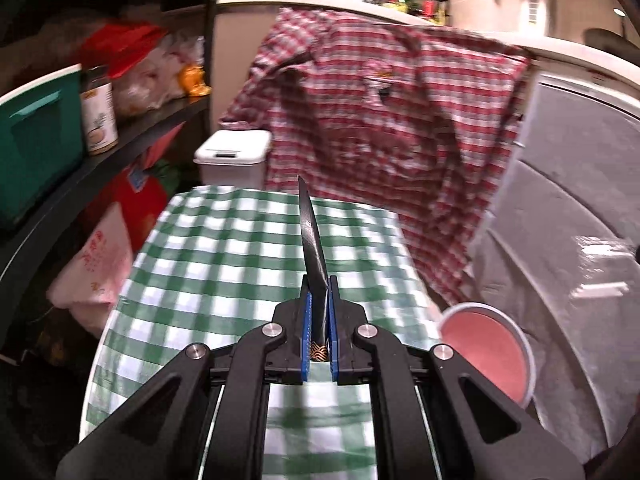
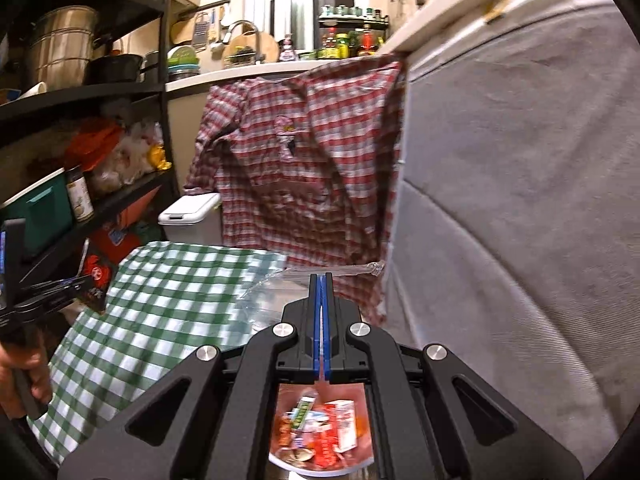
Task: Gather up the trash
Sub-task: 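Carry the snack packet and straw pack over the pink bin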
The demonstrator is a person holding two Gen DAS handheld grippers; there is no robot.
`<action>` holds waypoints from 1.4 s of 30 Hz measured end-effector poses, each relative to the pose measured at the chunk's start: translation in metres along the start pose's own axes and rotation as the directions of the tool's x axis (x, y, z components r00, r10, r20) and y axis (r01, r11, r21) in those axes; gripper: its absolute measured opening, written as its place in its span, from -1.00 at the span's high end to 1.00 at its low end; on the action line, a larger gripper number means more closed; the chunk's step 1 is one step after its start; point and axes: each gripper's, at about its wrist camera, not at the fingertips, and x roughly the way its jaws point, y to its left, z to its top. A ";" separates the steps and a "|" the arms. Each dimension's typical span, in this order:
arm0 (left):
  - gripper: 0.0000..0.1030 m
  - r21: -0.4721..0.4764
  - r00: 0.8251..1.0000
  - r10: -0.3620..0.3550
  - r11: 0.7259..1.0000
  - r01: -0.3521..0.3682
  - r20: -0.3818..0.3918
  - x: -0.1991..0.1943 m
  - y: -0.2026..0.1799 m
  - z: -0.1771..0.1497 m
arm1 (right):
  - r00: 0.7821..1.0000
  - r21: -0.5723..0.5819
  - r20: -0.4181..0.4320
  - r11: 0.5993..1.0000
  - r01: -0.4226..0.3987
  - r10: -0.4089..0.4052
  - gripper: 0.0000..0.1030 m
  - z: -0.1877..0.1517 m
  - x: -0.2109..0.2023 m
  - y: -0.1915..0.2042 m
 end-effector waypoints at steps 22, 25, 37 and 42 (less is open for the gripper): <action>0.87 0.180 0.965 -0.244 0.949 0.259 -0.098 0.022 -0.160 -0.035 | 0.992 0.047 -0.079 0.993 0.106 -0.102 0.99 -0.038 0.045 -0.029; 0.87 0.172 0.961 -0.247 0.948 0.266 -0.123 0.035 -0.164 -0.037 | 0.991 0.052 -0.092 0.993 0.105 -0.100 0.99 -0.039 0.051 -0.031; 0.87 0.177 0.940 -0.272 0.934 0.309 -0.208 0.071 -0.178 -0.049 | 0.985 0.040 -0.136 0.993 0.110 -0.104 0.99 -0.043 0.079 -0.029; 0.87 0.186 0.933 -0.285 0.927 0.326 -0.218 0.076 -0.185 -0.052 | 0.984 0.035 -0.146 0.994 0.108 -0.102 0.99 -0.044 0.087 -0.027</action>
